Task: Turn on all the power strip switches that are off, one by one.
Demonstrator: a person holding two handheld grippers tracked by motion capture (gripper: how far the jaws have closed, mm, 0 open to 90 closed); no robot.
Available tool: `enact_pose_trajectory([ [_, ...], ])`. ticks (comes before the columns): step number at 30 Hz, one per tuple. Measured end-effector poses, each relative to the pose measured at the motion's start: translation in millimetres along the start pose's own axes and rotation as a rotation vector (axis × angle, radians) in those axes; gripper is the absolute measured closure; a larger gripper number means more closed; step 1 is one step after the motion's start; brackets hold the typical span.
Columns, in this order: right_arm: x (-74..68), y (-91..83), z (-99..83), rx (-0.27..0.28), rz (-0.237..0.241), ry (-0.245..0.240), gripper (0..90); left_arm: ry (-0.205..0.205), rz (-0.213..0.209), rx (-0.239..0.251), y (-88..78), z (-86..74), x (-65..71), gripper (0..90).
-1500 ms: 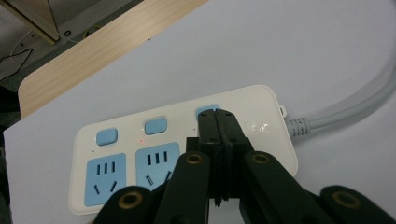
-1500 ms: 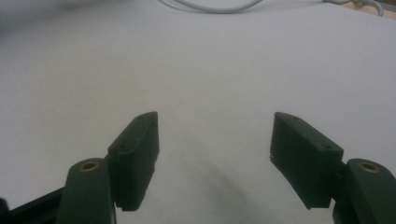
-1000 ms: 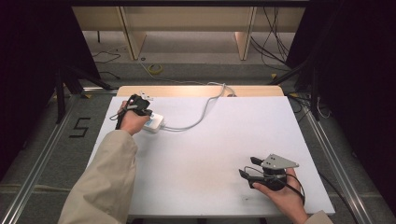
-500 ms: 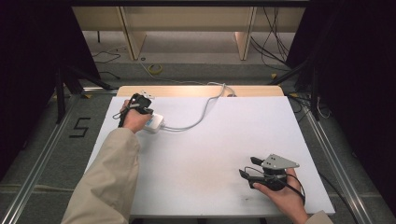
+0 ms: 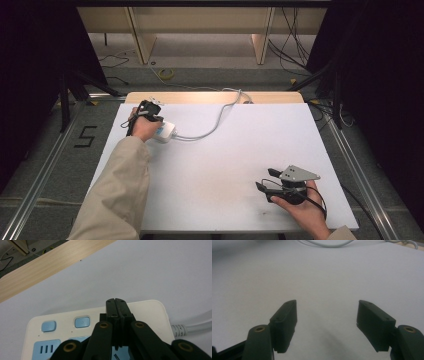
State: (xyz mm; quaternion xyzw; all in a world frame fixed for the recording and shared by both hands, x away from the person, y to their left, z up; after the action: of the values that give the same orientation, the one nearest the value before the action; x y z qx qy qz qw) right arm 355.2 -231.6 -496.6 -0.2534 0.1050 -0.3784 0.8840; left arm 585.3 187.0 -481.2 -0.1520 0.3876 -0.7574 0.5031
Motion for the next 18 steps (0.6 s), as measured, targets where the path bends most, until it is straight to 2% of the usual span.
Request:
enact_pose_trajectory([
  [18, -0.5, -0.1, -0.2, -0.003, 0.002, -0.002, 33.5, -0.002, -0.007, -0.009, 4.2, -0.7, 1.3, 89.8],
])
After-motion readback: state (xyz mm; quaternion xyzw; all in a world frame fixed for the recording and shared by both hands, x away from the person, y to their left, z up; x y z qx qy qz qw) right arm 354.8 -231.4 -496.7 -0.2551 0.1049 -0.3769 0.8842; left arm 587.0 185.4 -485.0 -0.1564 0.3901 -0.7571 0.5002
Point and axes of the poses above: each handheld gripper's, and its own axes: y roughly forward along the jaws, z roughly out of its top, x roughly to its right, the point moved 4 cm from there along y, roughly forward along the jaws
